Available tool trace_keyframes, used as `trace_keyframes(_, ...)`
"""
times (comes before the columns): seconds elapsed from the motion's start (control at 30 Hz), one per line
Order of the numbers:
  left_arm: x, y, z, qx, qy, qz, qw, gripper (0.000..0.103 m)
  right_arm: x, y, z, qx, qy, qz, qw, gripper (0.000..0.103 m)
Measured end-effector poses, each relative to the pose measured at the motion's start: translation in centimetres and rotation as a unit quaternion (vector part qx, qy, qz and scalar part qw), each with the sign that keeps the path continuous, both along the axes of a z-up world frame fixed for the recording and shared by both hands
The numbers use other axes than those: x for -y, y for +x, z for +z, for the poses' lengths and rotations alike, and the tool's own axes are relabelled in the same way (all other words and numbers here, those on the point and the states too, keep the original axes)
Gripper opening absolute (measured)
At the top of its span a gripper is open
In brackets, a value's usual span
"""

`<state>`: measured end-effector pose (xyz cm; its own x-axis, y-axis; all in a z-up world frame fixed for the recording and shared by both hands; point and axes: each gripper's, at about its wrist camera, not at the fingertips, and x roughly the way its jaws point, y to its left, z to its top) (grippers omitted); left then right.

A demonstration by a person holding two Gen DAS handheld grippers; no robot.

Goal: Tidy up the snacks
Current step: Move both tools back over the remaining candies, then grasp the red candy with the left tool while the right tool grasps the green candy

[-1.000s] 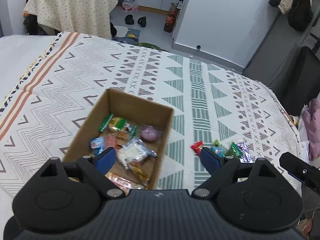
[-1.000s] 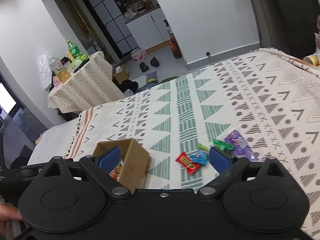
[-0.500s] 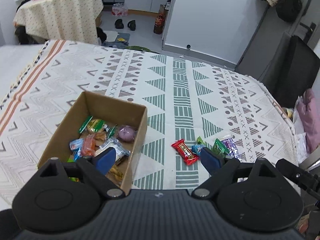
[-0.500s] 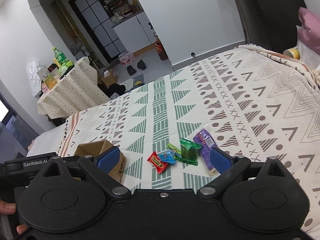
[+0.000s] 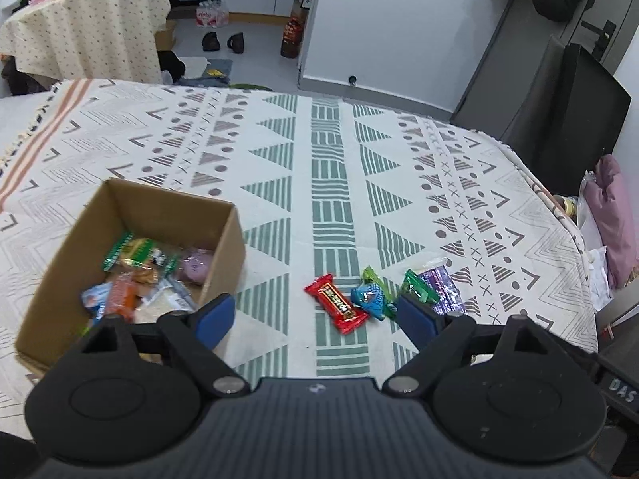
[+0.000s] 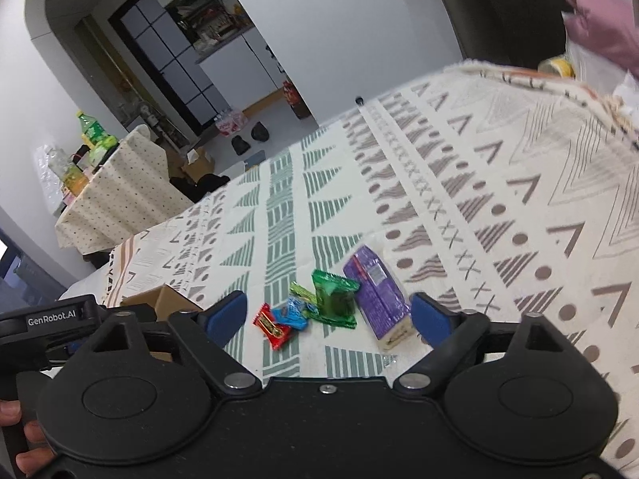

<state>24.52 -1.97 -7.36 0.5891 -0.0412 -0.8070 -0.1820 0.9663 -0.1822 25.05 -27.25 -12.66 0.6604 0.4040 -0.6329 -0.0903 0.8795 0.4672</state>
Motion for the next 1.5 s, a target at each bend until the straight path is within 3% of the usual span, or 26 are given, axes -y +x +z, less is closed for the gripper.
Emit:
trace_keyframes(0.2,0.3,2.1,-1.9,-0.014,-0.021,-0.008,0.9996,0.076,-1.0,1.8,-1.9,-0.033,0.011,0.014,0.999,0.063)
trace_keyframes(0.33,0.1,3.5,-3.6,-0.034,-0.041,-0.007,0.9986,0.062,-1.9,3.1,-2.8,-0.050,0.017,0.022,0.998,0.059)
trace_keyframes(0.6,-0.2,5.9,-6.7,-0.061,-0.057,-0.002,0.9965,0.049,-3.3,5.4,-5.0,-0.079,0.017,0.023,0.996,0.055)
trace_keyframes(0.73,-0.4,7.1,-8.4,-0.076,-0.064,0.001,0.9951,0.035,-3.8,6.4,-6.1,-0.092,0.018,0.020,0.995,0.053)
trace_keyframes(1.27,-0.3,10.2,-13.0,-0.118,-0.090,0.038,0.9881,0.034,-5.3,8.9,-8.7,-0.118,0.019,0.027,0.992,0.052)
trace_keyframes(1.5,-0.2,10.4,-13.7,-0.121,-0.090,0.047,0.9875,0.031,-6.0,9.9,-9.3,-0.127,0.014,0.016,0.992,0.051)
